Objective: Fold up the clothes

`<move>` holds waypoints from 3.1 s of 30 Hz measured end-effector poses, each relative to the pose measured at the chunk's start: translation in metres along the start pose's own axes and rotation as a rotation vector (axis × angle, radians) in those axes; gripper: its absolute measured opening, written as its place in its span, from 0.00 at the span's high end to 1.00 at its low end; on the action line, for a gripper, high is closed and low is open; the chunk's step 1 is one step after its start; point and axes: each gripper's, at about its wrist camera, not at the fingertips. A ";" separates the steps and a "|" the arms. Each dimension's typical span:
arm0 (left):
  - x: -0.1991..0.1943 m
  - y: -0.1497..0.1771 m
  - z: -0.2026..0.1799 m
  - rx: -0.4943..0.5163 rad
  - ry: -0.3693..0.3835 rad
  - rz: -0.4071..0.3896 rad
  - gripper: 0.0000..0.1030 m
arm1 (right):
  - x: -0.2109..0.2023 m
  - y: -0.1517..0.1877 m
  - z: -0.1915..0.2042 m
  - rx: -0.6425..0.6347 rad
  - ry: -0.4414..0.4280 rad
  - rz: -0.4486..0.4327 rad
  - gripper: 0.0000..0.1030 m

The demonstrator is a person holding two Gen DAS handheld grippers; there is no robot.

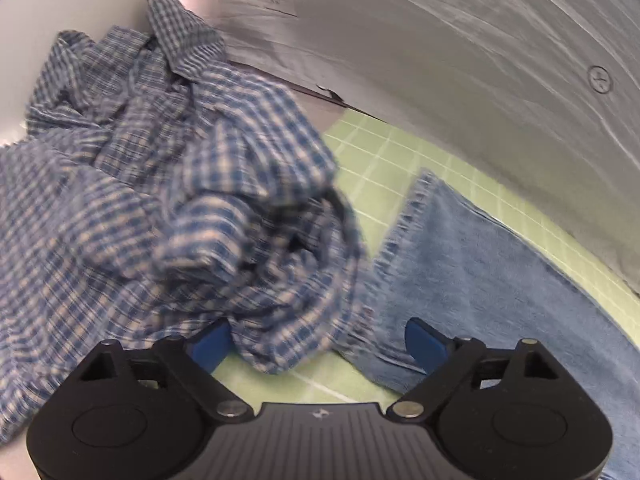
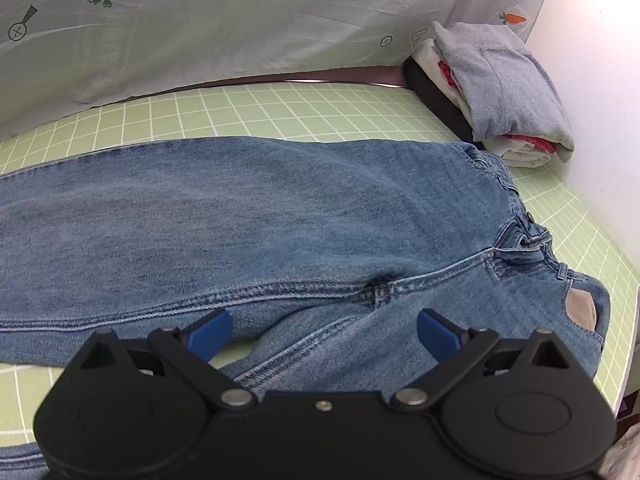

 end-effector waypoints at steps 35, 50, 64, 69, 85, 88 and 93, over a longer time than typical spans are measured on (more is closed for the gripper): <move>-0.007 0.017 -0.037 0.050 0.071 0.007 0.19 | 0.006 0.001 0.002 0.024 -0.042 0.026 0.03; -0.002 0.026 -0.048 0.212 -0.043 -0.009 0.77 | 0.010 0.002 -0.005 0.067 -0.029 0.042 0.02; -0.083 0.068 -0.031 0.065 -0.010 -0.070 0.22 | -0.009 0.019 -0.059 0.213 -0.138 -0.030 0.03; -0.108 0.128 -0.048 0.052 0.019 -0.010 0.15 | -0.017 0.040 -0.097 0.257 -0.173 -0.046 0.02; -0.149 0.293 -0.105 0.008 -0.003 0.128 0.13 | 0.008 0.084 -0.244 0.261 -0.147 0.038 0.02; -0.155 0.313 -0.115 -0.001 0.006 0.129 0.09 | 0.018 0.084 -0.262 0.271 -0.181 0.057 0.02; -0.163 0.335 -0.117 -0.056 0.032 0.152 0.07 | 0.037 0.084 -0.273 0.285 -0.255 0.102 0.02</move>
Point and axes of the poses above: each gripper's, at about its wrist camera, not at the fingertips, and x roughly the way its jaws point, z to its left, y to its underside, and after that the axes turned 11 degrees about z, right-handed
